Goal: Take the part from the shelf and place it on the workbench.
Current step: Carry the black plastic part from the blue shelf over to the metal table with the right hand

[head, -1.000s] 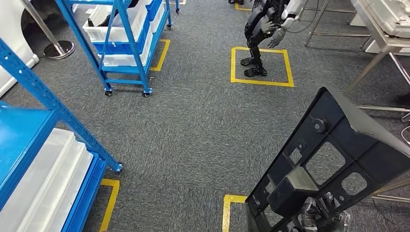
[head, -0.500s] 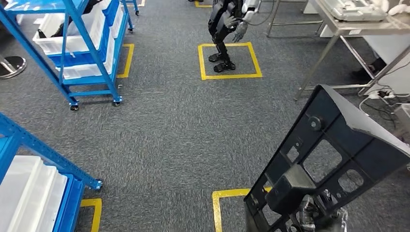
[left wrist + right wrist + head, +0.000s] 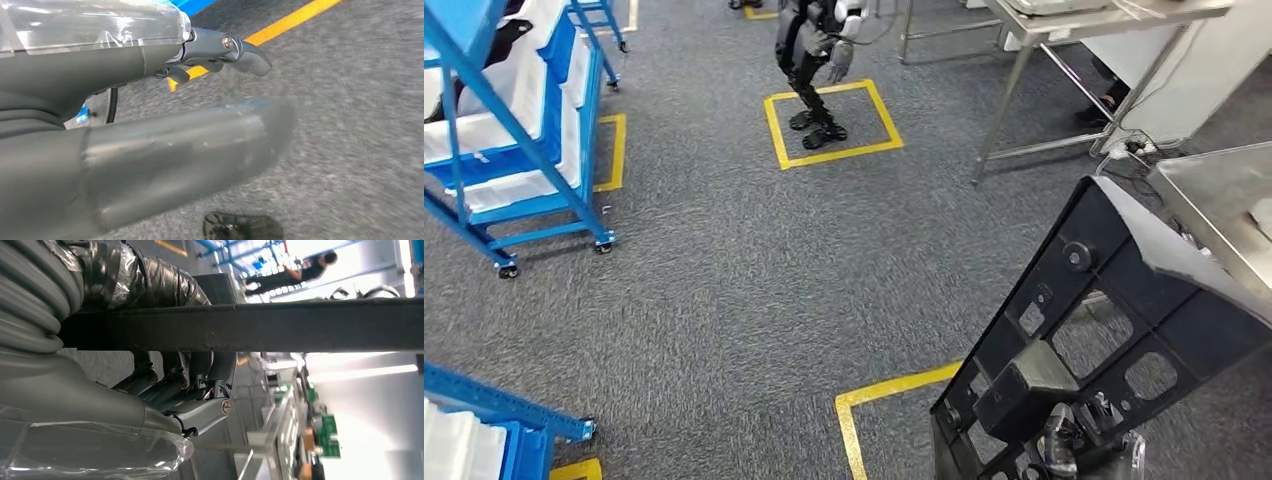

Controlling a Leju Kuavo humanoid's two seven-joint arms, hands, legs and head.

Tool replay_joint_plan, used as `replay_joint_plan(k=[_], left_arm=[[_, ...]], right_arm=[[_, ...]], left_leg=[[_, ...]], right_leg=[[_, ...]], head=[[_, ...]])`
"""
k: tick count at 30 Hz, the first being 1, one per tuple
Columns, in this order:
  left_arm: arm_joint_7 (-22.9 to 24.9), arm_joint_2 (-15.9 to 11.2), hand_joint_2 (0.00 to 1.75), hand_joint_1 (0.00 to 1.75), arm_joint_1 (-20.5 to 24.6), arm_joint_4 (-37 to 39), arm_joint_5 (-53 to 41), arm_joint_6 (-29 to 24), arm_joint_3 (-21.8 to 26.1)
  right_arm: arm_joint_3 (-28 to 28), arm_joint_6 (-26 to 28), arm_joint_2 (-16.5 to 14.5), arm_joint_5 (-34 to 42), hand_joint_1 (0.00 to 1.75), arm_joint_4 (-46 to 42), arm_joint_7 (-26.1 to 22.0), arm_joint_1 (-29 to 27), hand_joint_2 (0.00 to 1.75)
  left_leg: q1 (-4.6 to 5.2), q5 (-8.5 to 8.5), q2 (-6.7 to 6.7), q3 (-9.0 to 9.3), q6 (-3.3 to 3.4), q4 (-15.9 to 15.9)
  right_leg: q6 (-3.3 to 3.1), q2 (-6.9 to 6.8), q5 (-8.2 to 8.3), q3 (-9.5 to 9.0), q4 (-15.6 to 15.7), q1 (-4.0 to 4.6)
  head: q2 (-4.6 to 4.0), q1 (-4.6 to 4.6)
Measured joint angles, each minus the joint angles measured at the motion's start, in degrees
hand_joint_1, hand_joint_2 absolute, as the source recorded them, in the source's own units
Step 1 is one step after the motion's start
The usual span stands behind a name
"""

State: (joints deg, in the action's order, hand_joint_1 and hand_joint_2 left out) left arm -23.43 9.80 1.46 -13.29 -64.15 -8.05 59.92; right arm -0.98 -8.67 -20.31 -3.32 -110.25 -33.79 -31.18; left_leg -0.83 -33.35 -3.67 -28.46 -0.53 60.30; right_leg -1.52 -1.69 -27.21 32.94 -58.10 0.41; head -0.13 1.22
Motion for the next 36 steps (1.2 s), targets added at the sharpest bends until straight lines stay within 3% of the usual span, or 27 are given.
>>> replay_joint_plan(k=[2,3,4,5,7,9,11,12,13,15,17,19,20,21,22,24,26,28,29,31,32,34,35,36], left_arm=[[0.03,0.01,0.0,0.0,-0.11,0.0,-0.1,-0.01,0.05],[0.05,0.02,0.0,0.0,-0.22,0.0,-0.14,-0.01,0.07],[0.08,0.03,0.0,0.0,-0.32,0.0,-0.17,-0.02,0.08],[0.1,0.03,0.0,0.0,-0.39,0.0,-0.2,-0.03,0.09],[0.11,0.02,0.0,0.0,-0.43,0.0,-0.27,-0.05,0.12],[0.13,0.02,0.0,0.0,-0.41,0.0,-0.35,-0.03,0.13],[0.19,0.03,0.0,0.0,-0.35,-0.01,-0.47,0.0,0.15],[0.22,0.05,0.0,0.0,-0.3,-0.02,-0.55,0.01,0.16],[0.26,0.12,0.0,0.0,-0.24,-0.03,-0.65,0.04,0.18],[0.27,0.25,0.0,0.0,-0.2,-0.05,-0.79,0.08,0.2],[0.26,0.28,0.0,0.0,-0.3,-0.07,-0.83,0.1,0.22],[0.26,0.26,0.0,0.0,-0.44,-0.07,-0.87,0.1,0.25],[0.26,0.25,0.0,0.0,-0.45,-0.07,-0.9,0.1,0.26],[0.26,0.26,0.0,0.0,-0.43,-0.07,-0.93,0.1,0.26],[0.26,0.28,0.0,0.0,-0.38,-0.07,-0.95,0.11,0.27],[0.26,0.33,0.0,0.0,-0.32,-0.07,-0.97,0.13,0.27],[0.26,0.36,0.0,0.0,-0.22,-0.07,-0.98,0.14,0.27],[0.26,0.39,0.0,0.0,-0.08,-0.08,-0.99,0.14,0.28],[0.26,0.41,0.0,0.0,-0.02,-0.1,-0.99,0.14,0.28],[0.25,0.44,0.0,0.0,0.02,-0.19,-1.03,0.15,0.3],[0.25,0.45,0.0,0.0,-0.01,-0.22,-1.07,0.16,0.3],[0.28,0.5,0.0,0.0,-0.2,-0.25,-1.18,0.17,0.31],[0.3,0.51,0.0,0.0,-0.31,-0.27,-1.27,0.17,0.33],[0.32,0.51,0.0,0.0,-0.37,-0.29,-1.35,0.16,0.37]], right_arm=[[0.06,0.01,-0.02,-0.08,1.75,0.01,0.05,0.12,1.75],[0.08,0.01,-0.02,-0.11,1.75,0.02,0.1,0.16,1.75],[0.09,0.02,-0.02,-0.13,1.75,0.03,0.15,0.15,1.75],[0.09,0.04,-0.02,-0.13,1.75,0.04,0.21,0.14,1.75],[0.08,0.07,-0.02,-0.14,1.75,0.06,0.29,0.13,1.75],[0.08,0.15,-0.02,-0.19,1.75,0.06,0.33,0.16,1.75],[0.1,0.31,-0.01,-0.32,1.75,0.05,0.39,0.11,1.75],[0.09,0.39,0.0,-0.41,1.75,0.05,0.43,0.03,1.75],[0.07,0.45,0.01,-0.48,1.75,0.05,0.45,-0.09,1.75],[0.01,0.49,0.02,-0.58,1.75,0.04,0.47,-0.18,1.75],[-0.01,0.49,0.04,-0.62,1.75,0.03,0.48,-0.05,1.75],[-0.05,0.5,0.05,-0.63,1.75,0.04,0.49,-0.06,1.75],[-0.08,0.51,0.05,-0.63,1.75,0.04,0.5,-0.12,1.75],[-0.1,0.51,0.05,-0.63,1.75,0.05,0.51,-0.16,1.75],[-0.11,0.51,0.05,-0.63,1.75,0.05,0.52,-0.18,1.75],[-0.11,0.51,0.05,-0.64,1.75,0.04,0.53,-0.15,1.75],[-0.11,0.51,0.05,-0.66,1.75,0.03,0.54,-0.13,1.75],[-0.13,0.52,0.04,-0.67,1.75,0.01,0.54,-0.23,1.75],[-0.13,0.54,0.03,-0.67,1.75,-0.01,0.54,-0.31,1.75],[-0.11,0.56,0.01,-0.71,1.75,-0.03,0.54,-0.33,1.75],[-0.09,0.57,0.01,-0.74,1.75,-0.02,0.55,-0.31,1.75],[-0.06,0.58,0.01,-0.81,1.75,0.0,0.58,-0.27,1.75],[-0.07,0.61,0.01,-0.82,1.75,0.01,0.59,-0.3,1.75],[-0.07,0.62,0.01,-0.84,1.75,0.01,0.6,-0.31,1.75]], left_leg=[[-0.07,-3.39,2.85,-3.55,-0.21,7.14],[-0.1,-4.68,3.29,-5.69,-0.33,10.94],[-0.14,-4.98,3.41,-7.31,-0.45,13.44],[-0.19,-4.01,3.45,-7.98,-0.54,13.8],[-0.38,0.74,4.15,-6.29,-0.67,8.12],[-0.68,3.76,6.73,-3.88,-0.57,1.59],[-0.67,3.73,8.25,-3.14,-0.09,-0.44],[-0.62,3.76,7.82,-3.03,0.3,-0.74],[-0.62,3.91,7.14,-2.91,0.68,-0.98],[-0.76,4.19,5.74,-2.65,1.46,-1.5],[-0.67,4.17,4.25,-2.55,1.91,-1.72],[-0.53,3.95,2.61,-2.48,2.01,-1.72],[-0.5,3.79,1.82,-2.36,1.98,-1.72],[-0.49,3.62,1.11,-2.15,1.93,-1.72],[-0.49,3.4,0.48,-1.84,1.84,-1.72],[-0.41,2.9,-0.59,-1.2,1.44,-1.73],[-0.32,2.52,-1.5,-0.79,0.8,-1.85],[-0.32,2.26,-2.32,-0.25,0.14,-2.14],[-0.36,1.9,-1.79,-0.04,-0.14,-1.9],[-0.4,-0.4,0.77,-1.29,-0.42,1.61],[-0.44,-2.16,2.24,-2.91,-0.4,5.05],[-0.43,-4.84,3.24,-6.83,-0.39,12.21],[-0.43,-4.65,3.32,-7.97,-0.38,13.74],[-0.43,-3.23,3.41,-8.11,-0.34,13.08]], right_leg=[[-0.47,1.17,0.06,-0.43,0.4,-0.16],[-0.61,1.91,-0.01,-0.48,0.36,-0.15],[-0.66,2.72,-0.1,-0.57,0.28,-0.15],[-0.62,3.61,-0.21,-0.69,0.16,-0.2],[-0.24,5.34,-0.66,-0.93,-0.4,-0.43],[0.41,6.82,-1.26,-0.62,-1.4,-0.56],[1.11,8.05,-1.4,0.09,-2.01,-0.65],[1.44,8.7,-1.26,0.36,-2.0,-0.71],[1.73,8.57,-1.23,0.47,-2.0,-0.75],[2.23,6.11,-2.44,1.43,-3.86,-0.62],[2.64,2.98,-5.65,4.48,-9.89,-0.67],[2.96,2.12,-7.87,8.01,-16.33,-0.97],[3.04,1.98,-7.48,8.6,-17.18,-1.08],[3.05,1.76,-6.03,7.99,-15.77,-1.15],[2.95,1.28,-3.91,6.28,-12.38,-1.17],[2.45,-0.88,-1.02,2.4,-4.93,-0.75],[1.83,-1.91,-0.72,0.94,-1.9,-0.1],[1.23,-0.75,-0.7,0.86,-1.55,0.03],[0.9,-0.17,-0.57,0.56,-1.11,-0.13],[0.19,0.92,-0.23,-0.14,-0.24,-0.53],[-0.04,1.44,-0.22,-0.3,-0.12,-0.53],[-0.34,2.75,-0.36,-0.34,-0.26,-0.44],[-0.38,3.56,-0.48,-0.39,-0.39,-0.39],[-0.34,4.43,-0.62,-0.49,-0.56,-0.38]], head=[[0.0,-0.03],[0.0,-0.04],[0.0,-0.04],[0.0,-0.04],[0.0,-0.04],[0.0,-0.01],[0.0,0.01],[0.0,0.03],[0.0,0.01],[0.0,0.07],[0.0,0.1],[0.0,0.09],[0.0,0.1],[0.0,0.1],[0.0,0.11],[0.0,0.1],[0.0,0.09],[0.0,0.08],[0.0,0.08],[0.0,0.04],[0.0,0.04],[0.0,0.03],[0.0,0.03],[0.0,0.02]])
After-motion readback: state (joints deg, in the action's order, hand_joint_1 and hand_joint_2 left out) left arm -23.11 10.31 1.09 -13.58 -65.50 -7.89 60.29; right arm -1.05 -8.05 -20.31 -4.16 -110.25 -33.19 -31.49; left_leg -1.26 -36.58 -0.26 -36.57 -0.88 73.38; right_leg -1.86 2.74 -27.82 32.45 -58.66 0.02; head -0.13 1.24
